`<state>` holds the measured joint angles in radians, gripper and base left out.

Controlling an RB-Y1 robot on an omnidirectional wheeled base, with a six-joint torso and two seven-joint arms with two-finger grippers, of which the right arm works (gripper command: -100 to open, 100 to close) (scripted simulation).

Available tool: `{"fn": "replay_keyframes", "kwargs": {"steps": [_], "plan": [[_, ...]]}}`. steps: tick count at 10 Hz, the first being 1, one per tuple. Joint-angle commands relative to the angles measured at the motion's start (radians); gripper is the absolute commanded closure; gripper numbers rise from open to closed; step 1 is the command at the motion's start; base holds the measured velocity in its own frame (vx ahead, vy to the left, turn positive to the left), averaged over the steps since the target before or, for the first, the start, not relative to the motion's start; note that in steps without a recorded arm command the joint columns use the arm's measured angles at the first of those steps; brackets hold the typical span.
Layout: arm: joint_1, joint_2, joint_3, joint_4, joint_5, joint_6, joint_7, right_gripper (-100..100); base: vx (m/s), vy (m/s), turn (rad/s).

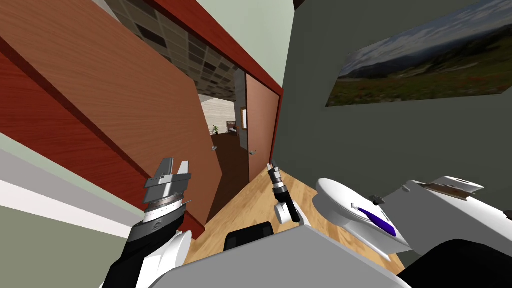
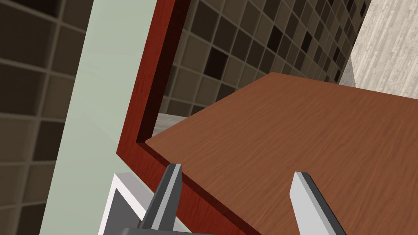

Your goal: Push the door open

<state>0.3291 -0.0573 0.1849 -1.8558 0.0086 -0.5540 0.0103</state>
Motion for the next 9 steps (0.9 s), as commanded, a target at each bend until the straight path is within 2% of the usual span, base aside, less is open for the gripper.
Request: {"fn": "replay_keyframes", "kwargs": {"steps": [1, 9], "plan": [[-0.017, -0.005, 0.012, 0.046, 0.000, -0.012, -0.006, -100, 0.107, -0.062, 0.029], [-0.117, -0.025, 0.070, 0.283, -0.004, -0.061, -0.035, -100, 0.094, -0.062, 0.031]]}}
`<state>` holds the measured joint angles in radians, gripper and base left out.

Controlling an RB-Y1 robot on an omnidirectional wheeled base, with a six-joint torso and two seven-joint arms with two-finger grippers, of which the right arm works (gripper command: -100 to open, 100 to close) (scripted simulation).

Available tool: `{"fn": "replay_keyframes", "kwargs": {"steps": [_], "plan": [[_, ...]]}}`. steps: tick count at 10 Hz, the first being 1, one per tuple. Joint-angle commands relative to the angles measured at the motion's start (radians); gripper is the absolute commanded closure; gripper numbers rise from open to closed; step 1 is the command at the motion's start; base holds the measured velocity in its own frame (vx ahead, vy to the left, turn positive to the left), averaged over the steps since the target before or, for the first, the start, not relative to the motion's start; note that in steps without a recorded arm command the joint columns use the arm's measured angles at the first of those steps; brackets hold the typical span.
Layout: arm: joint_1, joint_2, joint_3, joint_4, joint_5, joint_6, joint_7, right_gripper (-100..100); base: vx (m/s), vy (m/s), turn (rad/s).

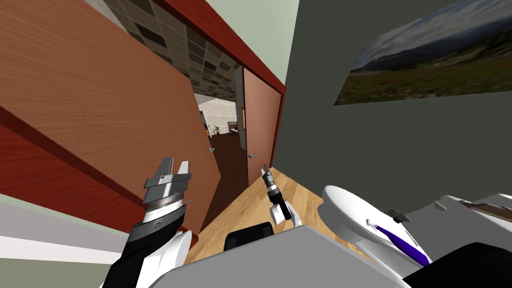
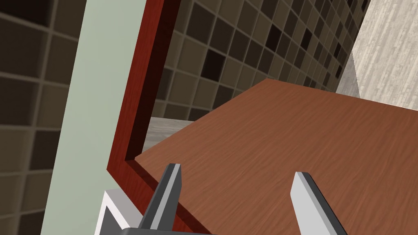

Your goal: Push the door open

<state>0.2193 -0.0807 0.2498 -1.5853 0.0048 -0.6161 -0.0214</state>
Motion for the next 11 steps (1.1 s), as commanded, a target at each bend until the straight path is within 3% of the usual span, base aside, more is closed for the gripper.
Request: {"fn": "replay_keyframes", "kwargs": {"steps": [1, 11], "plan": [[-0.020, -0.004, 0.012, 0.043, -0.001, -0.005, -0.007, -100, 0.094, -0.067, 0.030], [-0.134, -0.014, 0.078, 0.314, -0.006, -0.060, -0.040, -100, 0.084, -0.059, 0.028]]}}
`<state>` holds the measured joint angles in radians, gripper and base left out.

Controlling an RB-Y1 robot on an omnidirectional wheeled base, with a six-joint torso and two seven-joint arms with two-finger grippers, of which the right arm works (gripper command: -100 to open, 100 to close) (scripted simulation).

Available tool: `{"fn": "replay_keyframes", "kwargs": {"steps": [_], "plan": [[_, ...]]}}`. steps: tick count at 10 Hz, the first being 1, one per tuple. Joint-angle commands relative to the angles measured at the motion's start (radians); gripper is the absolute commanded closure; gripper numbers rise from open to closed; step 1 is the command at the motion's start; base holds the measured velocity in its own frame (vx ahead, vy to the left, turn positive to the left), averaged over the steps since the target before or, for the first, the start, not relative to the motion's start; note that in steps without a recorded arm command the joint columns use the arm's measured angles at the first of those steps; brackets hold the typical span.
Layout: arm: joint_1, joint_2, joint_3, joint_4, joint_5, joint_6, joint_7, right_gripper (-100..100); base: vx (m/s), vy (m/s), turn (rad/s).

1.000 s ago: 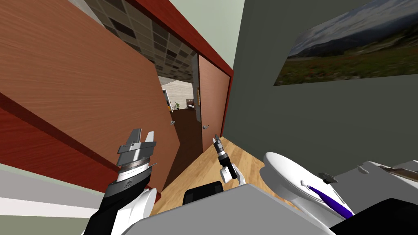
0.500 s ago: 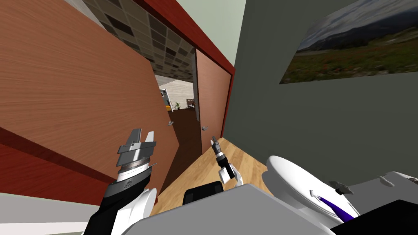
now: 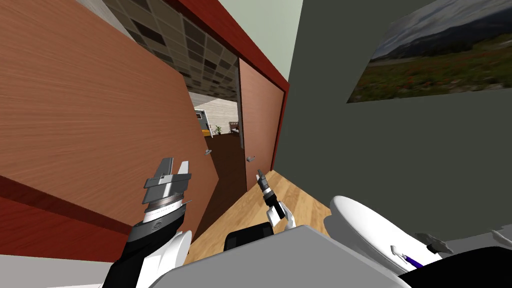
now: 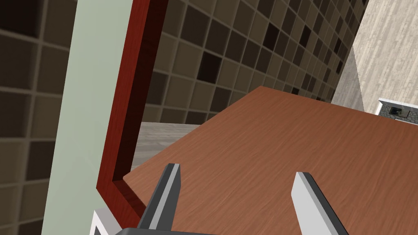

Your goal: Push the door open

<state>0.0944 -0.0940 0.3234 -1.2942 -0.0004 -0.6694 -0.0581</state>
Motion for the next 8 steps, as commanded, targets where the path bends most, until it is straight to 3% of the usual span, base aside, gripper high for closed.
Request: {"fn": "replay_keyframes", "kwargs": {"steps": [1, 8], "plan": [[-0.022, -0.001, 0.011, 0.050, -0.001, -0.013, -0.007, -100, 0.095, -0.082, 0.026], [-0.093, -0.002, 0.052, 0.221, -0.004, -0.048, -0.028, -100, 0.080, -0.056, 0.025]]}}
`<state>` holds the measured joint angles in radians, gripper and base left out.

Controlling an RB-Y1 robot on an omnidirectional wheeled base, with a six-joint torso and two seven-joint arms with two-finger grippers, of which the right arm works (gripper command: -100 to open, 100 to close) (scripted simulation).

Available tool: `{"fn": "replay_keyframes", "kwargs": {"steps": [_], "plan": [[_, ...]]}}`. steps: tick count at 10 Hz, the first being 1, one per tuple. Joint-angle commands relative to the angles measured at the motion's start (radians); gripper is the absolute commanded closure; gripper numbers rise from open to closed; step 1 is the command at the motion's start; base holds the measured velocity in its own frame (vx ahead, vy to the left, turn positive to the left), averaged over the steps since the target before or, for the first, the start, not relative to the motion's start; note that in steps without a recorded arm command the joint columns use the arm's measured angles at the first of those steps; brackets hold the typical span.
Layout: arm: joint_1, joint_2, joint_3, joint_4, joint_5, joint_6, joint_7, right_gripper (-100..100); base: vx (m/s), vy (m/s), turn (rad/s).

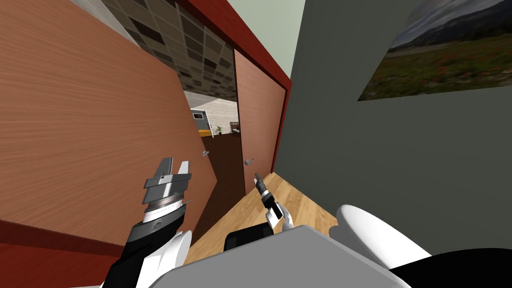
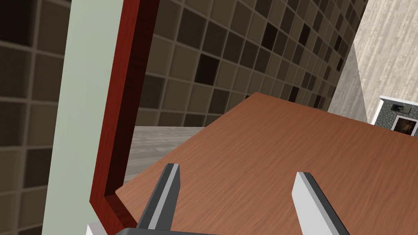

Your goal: Push the door open

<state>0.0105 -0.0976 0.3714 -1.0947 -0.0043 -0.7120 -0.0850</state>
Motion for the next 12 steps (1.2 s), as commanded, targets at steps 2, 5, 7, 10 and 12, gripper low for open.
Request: {"fn": "replay_keyframes", "kwargs": {"steps": [2, 5, 7, 10, 12], "plan": [[-0.031, 0.003, 0.016, 0.073, -0.001, -0.016, -0.008, -100, 0.100, -0.076, 0.024], [-0.062, 0.005, 0.035, 0.148, -0.002, -0.031, -0.017, -100, 0.093, -0.060, 0.027], [-0.081, 0.006, 0.045, 0.192, -0.003, -0.040, -0.023, -100, 0.089, -0.054, 0.021], [-0.124, 0.011, 0.070, 0.293, -0.005, -0.061, -0.035, -100, 0.123, -0.072, 0.035], [-0.145, 0.014, 0.082, 0.344, -0.006, -0.072, -0.041, -100, 0.151, -0.082, 0.025]]}}
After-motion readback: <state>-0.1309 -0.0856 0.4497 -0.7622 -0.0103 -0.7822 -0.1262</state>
